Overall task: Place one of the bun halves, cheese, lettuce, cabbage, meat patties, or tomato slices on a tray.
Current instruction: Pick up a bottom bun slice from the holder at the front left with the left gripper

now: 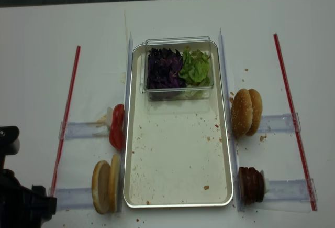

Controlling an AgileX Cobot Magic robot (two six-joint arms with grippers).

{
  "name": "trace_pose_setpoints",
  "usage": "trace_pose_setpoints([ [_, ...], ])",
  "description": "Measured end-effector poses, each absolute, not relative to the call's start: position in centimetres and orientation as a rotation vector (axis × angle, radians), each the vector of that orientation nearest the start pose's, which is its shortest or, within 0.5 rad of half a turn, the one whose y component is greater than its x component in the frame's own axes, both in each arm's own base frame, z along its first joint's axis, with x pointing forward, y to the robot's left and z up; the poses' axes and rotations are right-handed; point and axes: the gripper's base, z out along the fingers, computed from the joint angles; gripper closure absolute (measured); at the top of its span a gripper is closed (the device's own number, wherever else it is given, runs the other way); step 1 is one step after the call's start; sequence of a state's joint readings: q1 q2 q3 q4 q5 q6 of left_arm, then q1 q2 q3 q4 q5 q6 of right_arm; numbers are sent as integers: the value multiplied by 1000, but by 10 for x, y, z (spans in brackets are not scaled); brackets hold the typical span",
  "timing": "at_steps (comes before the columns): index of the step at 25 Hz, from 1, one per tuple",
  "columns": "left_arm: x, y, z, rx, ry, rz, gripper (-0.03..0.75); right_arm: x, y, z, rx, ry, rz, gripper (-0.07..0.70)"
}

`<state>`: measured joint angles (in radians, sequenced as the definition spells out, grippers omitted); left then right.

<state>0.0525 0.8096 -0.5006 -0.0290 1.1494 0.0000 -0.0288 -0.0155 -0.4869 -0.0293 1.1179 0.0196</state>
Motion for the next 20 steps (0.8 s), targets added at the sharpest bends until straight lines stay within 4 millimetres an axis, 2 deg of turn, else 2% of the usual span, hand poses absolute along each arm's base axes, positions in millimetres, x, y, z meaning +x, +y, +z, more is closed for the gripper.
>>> trace_pose_setpoints([
  [20, 103, 0, 232, -110, 2913, -87, 240, -8, -2, 269, 53, 2098, -41, 42],
])
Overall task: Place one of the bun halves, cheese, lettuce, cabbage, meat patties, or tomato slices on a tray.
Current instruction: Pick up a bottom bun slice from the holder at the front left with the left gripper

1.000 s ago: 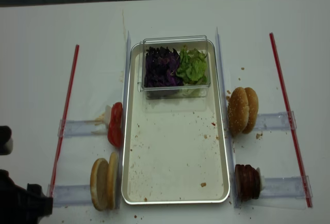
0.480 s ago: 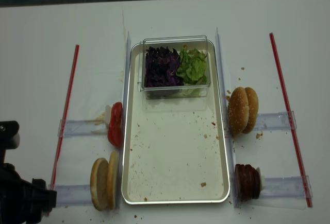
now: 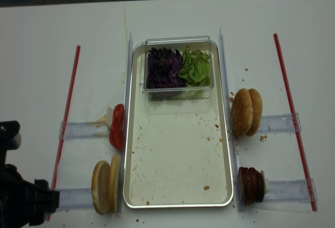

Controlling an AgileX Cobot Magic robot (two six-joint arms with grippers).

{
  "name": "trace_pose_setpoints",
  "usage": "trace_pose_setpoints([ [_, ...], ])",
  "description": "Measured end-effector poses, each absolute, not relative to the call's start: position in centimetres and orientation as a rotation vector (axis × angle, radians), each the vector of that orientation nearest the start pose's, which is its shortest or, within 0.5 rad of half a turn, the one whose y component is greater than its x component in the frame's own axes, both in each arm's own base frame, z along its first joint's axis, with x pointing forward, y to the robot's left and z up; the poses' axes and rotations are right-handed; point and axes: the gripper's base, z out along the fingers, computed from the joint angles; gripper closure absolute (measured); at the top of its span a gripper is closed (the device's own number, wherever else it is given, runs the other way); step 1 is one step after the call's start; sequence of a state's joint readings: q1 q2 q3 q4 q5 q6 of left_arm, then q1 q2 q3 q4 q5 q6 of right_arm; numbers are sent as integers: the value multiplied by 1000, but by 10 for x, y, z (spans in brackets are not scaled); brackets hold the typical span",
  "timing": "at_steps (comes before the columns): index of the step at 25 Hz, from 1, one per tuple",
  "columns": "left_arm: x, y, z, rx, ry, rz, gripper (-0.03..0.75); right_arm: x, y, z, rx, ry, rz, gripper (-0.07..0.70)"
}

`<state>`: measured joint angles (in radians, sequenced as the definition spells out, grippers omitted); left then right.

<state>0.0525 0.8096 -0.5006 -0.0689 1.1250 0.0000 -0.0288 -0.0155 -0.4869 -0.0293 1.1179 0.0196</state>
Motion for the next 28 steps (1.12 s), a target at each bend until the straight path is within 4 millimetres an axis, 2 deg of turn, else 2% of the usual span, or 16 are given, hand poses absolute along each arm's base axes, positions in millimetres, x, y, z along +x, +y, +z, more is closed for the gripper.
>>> trace_pose_setpoints([
  [5, 103, -2, 232, -137, 2909, -110, 263, -8, -2, 269, 53, 2098, -41, 42],
  [13, 111, -3, 253, -140, 2841, -148, 263, -8, -2, 269, 53, 2098, -41, 42],
  [18, 113, -9, 253, -131, 2855, -172, 263, -8, -2, 269, 53, 2098, -41, 42],
  [24, 126, -31, 246, -85, 2922, -206, 263, -8, -2, 269, 53, 2098, -41, 42],
  [28, 138, -54, 251, -10, 2918, -169, 263, -8, -2, 269, 53, 2098, -41, 42],
])
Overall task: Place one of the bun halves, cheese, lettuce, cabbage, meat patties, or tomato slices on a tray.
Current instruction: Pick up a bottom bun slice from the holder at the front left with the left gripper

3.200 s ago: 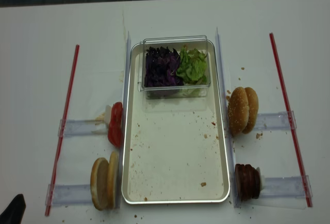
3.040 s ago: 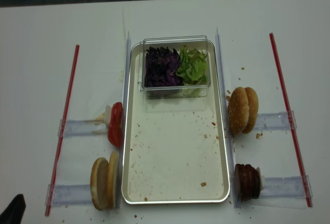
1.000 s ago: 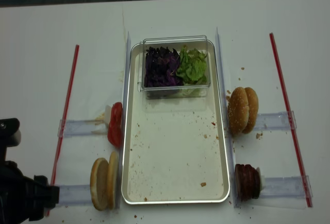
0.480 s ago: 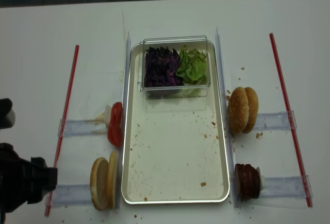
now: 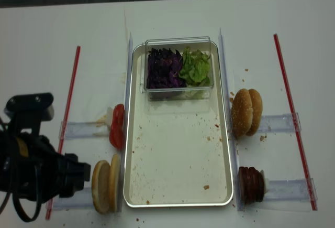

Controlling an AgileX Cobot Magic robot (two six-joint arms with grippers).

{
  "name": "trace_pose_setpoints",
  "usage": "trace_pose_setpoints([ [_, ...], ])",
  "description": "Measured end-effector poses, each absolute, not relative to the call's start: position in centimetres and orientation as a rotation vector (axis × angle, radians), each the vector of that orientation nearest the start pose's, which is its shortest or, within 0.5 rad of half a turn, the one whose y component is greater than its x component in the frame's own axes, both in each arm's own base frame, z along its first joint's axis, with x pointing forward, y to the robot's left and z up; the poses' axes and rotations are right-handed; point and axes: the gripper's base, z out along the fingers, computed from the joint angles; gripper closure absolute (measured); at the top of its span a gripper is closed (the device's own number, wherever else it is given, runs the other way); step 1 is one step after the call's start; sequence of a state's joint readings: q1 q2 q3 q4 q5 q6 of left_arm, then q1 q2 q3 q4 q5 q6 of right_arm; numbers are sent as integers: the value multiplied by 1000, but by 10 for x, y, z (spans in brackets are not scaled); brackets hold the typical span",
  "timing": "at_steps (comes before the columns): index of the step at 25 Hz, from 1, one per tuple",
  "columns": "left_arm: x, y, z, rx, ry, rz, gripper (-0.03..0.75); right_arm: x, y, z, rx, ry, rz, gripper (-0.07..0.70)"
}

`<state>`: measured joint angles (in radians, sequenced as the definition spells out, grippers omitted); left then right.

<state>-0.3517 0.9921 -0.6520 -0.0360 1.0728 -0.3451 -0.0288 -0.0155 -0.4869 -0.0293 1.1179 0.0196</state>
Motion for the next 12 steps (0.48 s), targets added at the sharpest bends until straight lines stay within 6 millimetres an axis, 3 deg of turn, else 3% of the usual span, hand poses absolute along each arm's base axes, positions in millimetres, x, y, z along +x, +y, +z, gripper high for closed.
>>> trace_pose_setpoints([
  [6, 159, -98, 256, 112, 2925, -77, 263, -8, -2, 269, 53, 2098, -41, 42],
  [12, 177, -140, 245, 183, 2980, -46, 263, -8, -2, 269, 53, 2098, -41, 42],
])
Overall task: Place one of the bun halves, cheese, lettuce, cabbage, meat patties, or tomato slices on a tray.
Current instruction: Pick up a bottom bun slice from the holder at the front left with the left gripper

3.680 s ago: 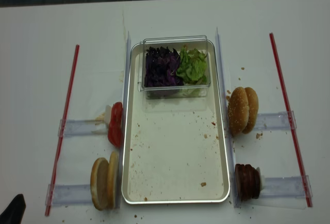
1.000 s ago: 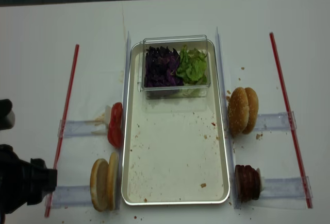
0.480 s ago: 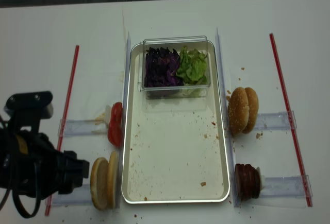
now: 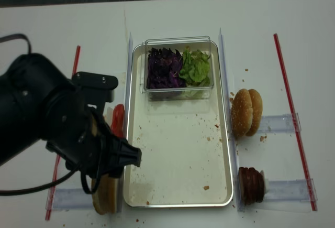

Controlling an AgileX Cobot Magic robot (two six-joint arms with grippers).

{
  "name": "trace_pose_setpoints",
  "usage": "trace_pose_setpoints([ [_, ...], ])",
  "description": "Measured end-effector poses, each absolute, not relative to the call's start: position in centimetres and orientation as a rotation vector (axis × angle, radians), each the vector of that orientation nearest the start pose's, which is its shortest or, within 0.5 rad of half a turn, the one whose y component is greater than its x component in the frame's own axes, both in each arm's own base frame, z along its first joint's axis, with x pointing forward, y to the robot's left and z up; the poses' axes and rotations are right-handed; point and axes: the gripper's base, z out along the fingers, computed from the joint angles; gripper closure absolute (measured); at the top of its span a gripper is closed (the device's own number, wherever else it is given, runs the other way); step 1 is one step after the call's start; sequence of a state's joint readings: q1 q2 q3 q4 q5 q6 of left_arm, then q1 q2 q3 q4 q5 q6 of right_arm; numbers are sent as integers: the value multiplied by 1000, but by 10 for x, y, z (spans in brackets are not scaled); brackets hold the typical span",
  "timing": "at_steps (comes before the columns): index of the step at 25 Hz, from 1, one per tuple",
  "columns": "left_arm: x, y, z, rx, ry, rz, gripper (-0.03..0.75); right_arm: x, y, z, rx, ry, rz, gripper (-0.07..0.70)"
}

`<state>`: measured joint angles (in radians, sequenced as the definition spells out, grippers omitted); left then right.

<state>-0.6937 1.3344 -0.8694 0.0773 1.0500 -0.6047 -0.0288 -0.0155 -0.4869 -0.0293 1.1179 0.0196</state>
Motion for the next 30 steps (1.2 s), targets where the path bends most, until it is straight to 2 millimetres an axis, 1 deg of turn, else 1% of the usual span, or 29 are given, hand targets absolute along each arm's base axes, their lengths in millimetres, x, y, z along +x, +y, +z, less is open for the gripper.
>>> trace_pose_setpoints([
  [2, 181, -148, 240, 175, 2983, -67, 263, -8, -2, 269, 53, 2098, -41, 42],
  [4, 181, -149, 239, 174, 2986, -71, 263, -8, -2, 269, 53, 2098, -41, 42],
  [19, 181, -150, 238, 165, 2994, -75, 263, -8, -2, 269, 53, 2100, -41, 42],
  [30, 189, -159, 212, 205, 3075, 24, 263, -8, -2, 269, 53, 2100, -41, 42],
])
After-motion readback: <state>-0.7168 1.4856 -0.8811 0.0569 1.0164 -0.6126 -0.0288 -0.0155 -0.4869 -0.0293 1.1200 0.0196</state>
